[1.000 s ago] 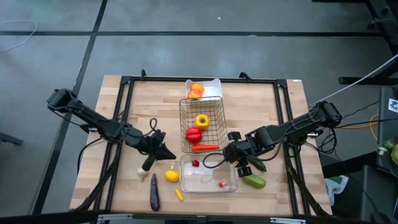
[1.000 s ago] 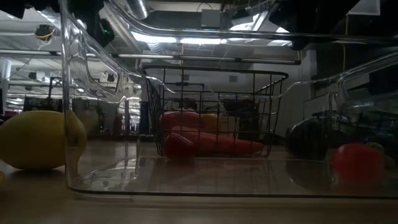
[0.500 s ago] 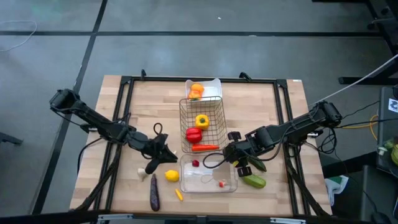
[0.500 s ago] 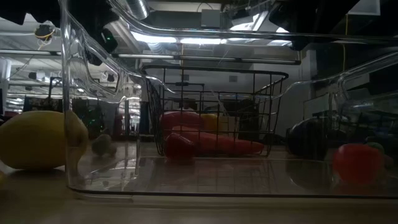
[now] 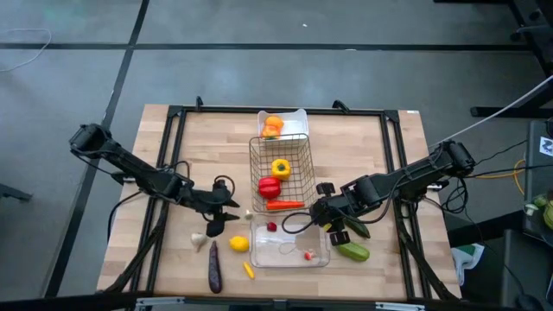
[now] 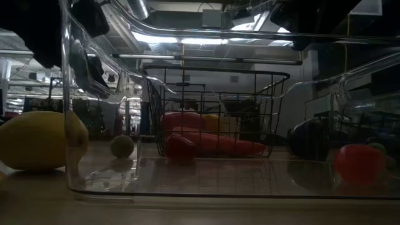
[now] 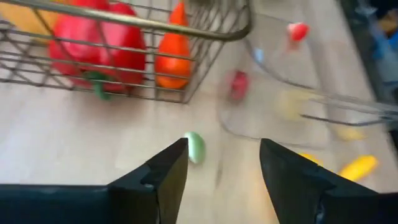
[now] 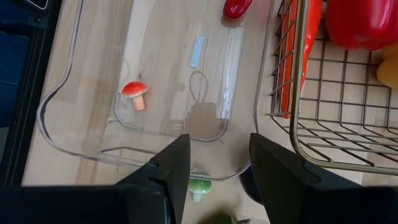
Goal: Sort produce into baskets
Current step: Put the left green mushroom into the transparent bin
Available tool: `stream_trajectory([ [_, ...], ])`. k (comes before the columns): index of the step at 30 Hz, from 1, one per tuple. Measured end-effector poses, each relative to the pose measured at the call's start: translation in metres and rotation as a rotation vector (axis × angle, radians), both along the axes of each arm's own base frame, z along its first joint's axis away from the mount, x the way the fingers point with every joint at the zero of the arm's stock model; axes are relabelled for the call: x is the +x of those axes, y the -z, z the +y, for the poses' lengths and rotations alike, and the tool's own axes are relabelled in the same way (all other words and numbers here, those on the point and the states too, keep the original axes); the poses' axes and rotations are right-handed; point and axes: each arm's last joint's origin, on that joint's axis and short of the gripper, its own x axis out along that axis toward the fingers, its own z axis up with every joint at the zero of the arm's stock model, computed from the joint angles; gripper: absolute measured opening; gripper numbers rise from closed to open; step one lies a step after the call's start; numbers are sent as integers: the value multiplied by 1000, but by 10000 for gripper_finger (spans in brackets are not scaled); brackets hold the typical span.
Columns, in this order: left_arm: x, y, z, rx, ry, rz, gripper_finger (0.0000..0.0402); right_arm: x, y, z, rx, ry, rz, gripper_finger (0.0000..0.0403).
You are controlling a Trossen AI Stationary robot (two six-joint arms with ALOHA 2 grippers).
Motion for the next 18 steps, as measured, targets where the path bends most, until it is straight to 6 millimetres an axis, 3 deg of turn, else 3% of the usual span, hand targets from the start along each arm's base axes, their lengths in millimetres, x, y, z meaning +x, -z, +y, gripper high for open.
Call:
stream_trajectory([
  [9, 13, 27, -4, 115, 22, 69, 218, 0, 0, 0, 1, 0, -4, 166],
  [18, 26, 58, -4, 199, 52, 140, 217, 0, 0, 0, 2, 0, -5, 166],
])
